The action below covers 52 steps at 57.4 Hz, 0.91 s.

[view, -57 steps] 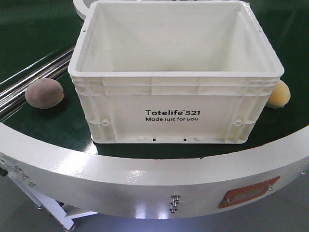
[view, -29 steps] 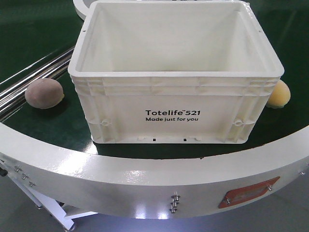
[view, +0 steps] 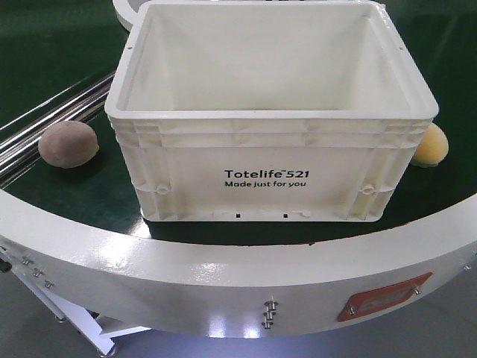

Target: Place moving items into box and shelve

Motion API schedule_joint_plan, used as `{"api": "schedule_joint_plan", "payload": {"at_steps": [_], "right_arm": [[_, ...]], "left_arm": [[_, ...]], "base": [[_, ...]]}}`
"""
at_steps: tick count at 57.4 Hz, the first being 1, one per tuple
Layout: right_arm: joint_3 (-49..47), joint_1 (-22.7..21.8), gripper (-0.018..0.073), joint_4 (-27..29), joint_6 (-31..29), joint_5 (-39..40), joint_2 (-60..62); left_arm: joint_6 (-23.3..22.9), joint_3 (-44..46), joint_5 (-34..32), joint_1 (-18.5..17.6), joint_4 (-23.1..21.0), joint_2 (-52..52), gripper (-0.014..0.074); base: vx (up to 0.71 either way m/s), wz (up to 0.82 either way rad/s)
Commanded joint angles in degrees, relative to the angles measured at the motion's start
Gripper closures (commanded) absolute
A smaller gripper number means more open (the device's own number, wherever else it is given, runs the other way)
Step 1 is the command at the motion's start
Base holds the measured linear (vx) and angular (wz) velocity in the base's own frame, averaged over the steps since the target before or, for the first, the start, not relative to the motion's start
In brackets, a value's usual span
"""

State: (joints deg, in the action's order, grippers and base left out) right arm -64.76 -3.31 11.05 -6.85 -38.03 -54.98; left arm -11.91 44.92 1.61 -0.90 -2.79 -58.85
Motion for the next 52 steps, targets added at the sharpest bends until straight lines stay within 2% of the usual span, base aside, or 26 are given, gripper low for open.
{"api": "schedule_joint_plan", "payload": {"at_steps": [1, 6, 8, 14, 20, 27, 33, 40, 47, 52], "right_arm": [[-2.03, -0.13, 0.0566, -8.18, -0.08, 5.09, 0.07], [-2.03, -0.13, 0.0564, -21.29, 3.82, 5.2, -1.46], [-2.03, -0.13, 0.0562, -24.8, 6.85, 5.26, -2.28], [-2.03, -0.13, 0.0551, -31.87, 14.31, 7.73, -5.96], [-2.25, -0.13, 0.0511, -36.93, 17.08, 10.08, -10.46], [-3.2, -0.13, 0.0413, -37.67, 18.36, 9.2, -15.98], [-3.38, -0.13, 0.0266, -37.73, 19.18, 10.15, -20.61], [-3.38, -0.47, 0.0135, -38.46, 23.71, 13.04, -25.57], [-3.38, -3.52, 0.0102, -38.61, 33.08, 15.69, -29.88], [-3.38, -6.17, 0.0102, -38.61, 35.64, 17.08, -32.6]], "left_arm": [[-0.04, 2.01, -8.65, -0.22, -0.3, -1.01, 0.0447], [1.98, 2.1, -9.74, -0.22, 1.37, -3.29, 0.0445], [3.04, 2.64, -8.31, -0.22, 1.64, -4.61, 0.0444], [3.41, 5.99, -1.61, -0.22, 1.55, -9.51, 0.0435], [3.41, 11.34, 4.77, -0.22, 1.61, -14.36, 0.0397], [3.41, 17.44, 10.47, -0.22, 1.61, -18.95, 0.0319], [5.19, 21.91, 15.23, -0.22, 1.61, -22.59, 0.0246], [7.35, 25.54, 20.3, -0.22, 1.61, -26.1, 0.0162], [7.48, 26.66, 20.92, -0.22, 1.55, -28.58, 0.0087], [7.48, 26.66, 20.32, -0.22, 1.55, -30.07, 0.0062]], "base": [[0.0, 0.0], [0.0, 0.0], [0.0, 0.0], [0.0, 0.0], [0.0, 0.0], [0.0, 0.0], [0.0, 0.0], [0.0, 0.0], [0.0, 0.0], [0.0, 0.0]]}}
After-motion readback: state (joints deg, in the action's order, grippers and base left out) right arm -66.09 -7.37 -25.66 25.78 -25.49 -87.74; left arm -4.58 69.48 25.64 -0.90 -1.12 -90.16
